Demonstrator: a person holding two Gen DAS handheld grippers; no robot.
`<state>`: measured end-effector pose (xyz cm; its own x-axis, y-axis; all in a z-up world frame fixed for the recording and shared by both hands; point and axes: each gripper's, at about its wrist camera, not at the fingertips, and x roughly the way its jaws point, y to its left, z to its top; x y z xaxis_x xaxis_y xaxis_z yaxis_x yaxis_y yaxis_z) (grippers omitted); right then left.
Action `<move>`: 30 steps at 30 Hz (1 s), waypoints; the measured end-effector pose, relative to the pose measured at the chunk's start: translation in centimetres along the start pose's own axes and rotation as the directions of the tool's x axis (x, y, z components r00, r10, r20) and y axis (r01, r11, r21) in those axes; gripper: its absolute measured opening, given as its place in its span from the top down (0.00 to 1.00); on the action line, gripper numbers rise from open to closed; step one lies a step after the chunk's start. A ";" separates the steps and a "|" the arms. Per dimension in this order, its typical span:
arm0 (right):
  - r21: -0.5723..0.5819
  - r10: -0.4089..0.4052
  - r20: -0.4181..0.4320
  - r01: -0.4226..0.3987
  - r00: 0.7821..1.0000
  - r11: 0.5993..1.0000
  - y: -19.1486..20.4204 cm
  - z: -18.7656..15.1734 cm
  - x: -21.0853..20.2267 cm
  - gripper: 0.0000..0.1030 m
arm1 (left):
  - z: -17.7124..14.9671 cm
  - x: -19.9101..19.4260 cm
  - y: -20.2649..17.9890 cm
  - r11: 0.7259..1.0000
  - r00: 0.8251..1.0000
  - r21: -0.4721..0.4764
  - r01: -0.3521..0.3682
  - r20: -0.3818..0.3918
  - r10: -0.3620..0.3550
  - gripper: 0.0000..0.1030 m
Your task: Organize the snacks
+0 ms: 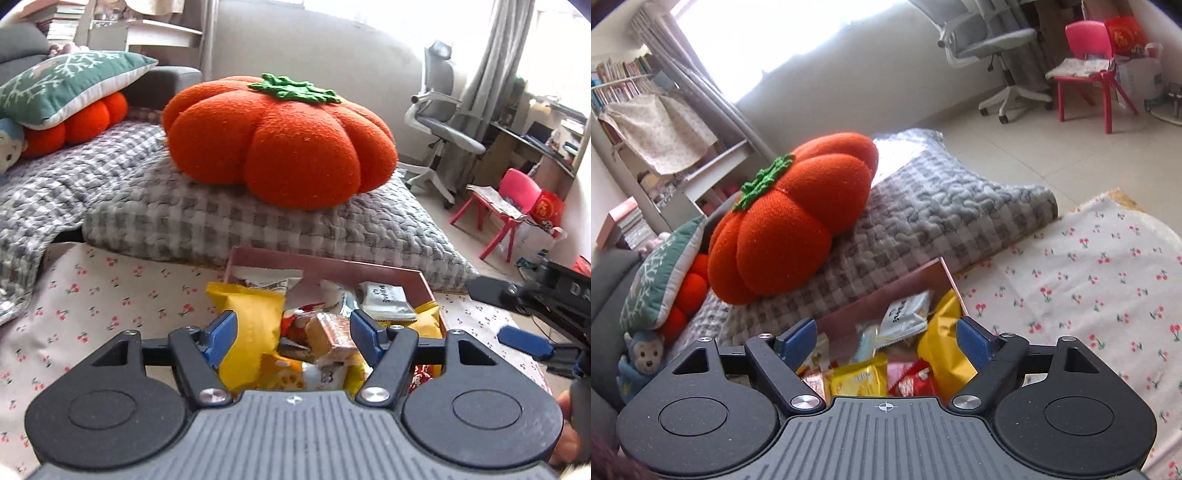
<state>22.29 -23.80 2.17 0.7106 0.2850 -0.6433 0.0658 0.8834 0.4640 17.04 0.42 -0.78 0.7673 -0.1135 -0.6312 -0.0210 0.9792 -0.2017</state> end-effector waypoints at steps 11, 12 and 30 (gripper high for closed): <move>-0.174 -0.092 -0.087 0.076 0.992 0.982 2.2 -3.5 -3.8 0.18 | -1.6 -3.5 -0.5 0.973 0.971 0.062 -0.223 -0.079 0.228 0.06; -0.212 -0.104 -0.081 0.084 0.991 0.974 2.6 -4.1 -4.4 0.18 | -1.9 -4.2 -0.6 0.968 0.966 0.075 -0.240 -0.078 0.246 0.06; -0.330 -0.257 -0.098 0.212 0.961 0.920 0.6 -13.4 -13.7 0.02 | -10.2 -12.8 -0.4 0.973 0.976 0.119 -0.196 -0.071 0.206 0.01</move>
<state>3.19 -22.14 3.08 0.5975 0.0831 -0.7976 -0.0199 0.9958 0.0889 0.75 -0.20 -0.27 0.6991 0.0787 -0.7107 -0.0949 0.9953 0.0169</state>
